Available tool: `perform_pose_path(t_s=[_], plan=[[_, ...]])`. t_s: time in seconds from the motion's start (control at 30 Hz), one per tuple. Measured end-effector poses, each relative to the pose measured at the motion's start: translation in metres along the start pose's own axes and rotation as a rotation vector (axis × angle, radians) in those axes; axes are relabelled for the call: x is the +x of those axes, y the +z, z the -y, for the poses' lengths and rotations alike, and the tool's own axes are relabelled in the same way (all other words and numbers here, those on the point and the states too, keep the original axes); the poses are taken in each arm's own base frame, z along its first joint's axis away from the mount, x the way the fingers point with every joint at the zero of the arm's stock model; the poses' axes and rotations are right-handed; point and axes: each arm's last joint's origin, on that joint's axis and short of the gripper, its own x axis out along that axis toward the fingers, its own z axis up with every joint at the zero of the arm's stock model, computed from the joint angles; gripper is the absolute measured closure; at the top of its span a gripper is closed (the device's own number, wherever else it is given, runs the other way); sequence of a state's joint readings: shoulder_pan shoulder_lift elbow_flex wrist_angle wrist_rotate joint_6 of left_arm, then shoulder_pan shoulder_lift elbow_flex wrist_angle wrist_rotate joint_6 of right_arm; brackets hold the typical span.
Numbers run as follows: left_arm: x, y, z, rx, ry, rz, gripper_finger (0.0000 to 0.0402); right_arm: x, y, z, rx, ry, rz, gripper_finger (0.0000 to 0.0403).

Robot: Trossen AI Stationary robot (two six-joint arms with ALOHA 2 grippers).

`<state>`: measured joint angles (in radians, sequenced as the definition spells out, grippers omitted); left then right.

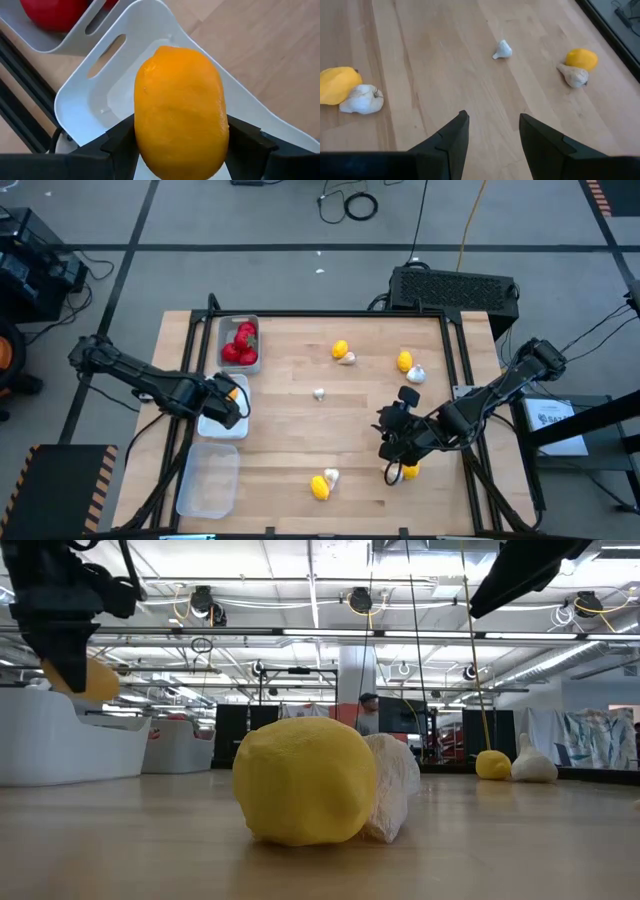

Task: Sort produce into baskets
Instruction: Put the lemon into the white bin

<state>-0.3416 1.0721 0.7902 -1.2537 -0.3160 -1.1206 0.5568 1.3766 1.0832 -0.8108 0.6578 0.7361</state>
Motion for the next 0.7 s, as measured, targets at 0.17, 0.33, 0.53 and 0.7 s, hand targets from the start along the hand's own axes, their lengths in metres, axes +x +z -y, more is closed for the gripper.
perform_pose_path(t_s=[0.17, 0.33, 0.53, 0.7], plan=[[0.0000, 0.0002, -0.0001, 0.001, 0.004, 0.007, 0.0162, 0.0000, 0.0000, 0.0000, 0.001, 0.000, 0.000, 0.0239], [-0.0001, 0.0017, 0.0025, -0.008, -0.019, 0.026, 0.0162, 0.0000, 0.0000, 0.0000, 0.002, 0.000, 0.000, 0.0239], [-0.0001, 0.0021, 0.0027, -0.002, -0.018, 0.035, 0.0162, 0.0000, -0.0001, 0.0000, 0.003, 0.001, -0.001, 0.0239], [0.0001, 0.0030, 0.0031, -0.006, -0.021, 0.043, 0.0158, 0.0000, -0.0002, -0.0001, -0.001, 0.006, -0.006, 0.0239]])
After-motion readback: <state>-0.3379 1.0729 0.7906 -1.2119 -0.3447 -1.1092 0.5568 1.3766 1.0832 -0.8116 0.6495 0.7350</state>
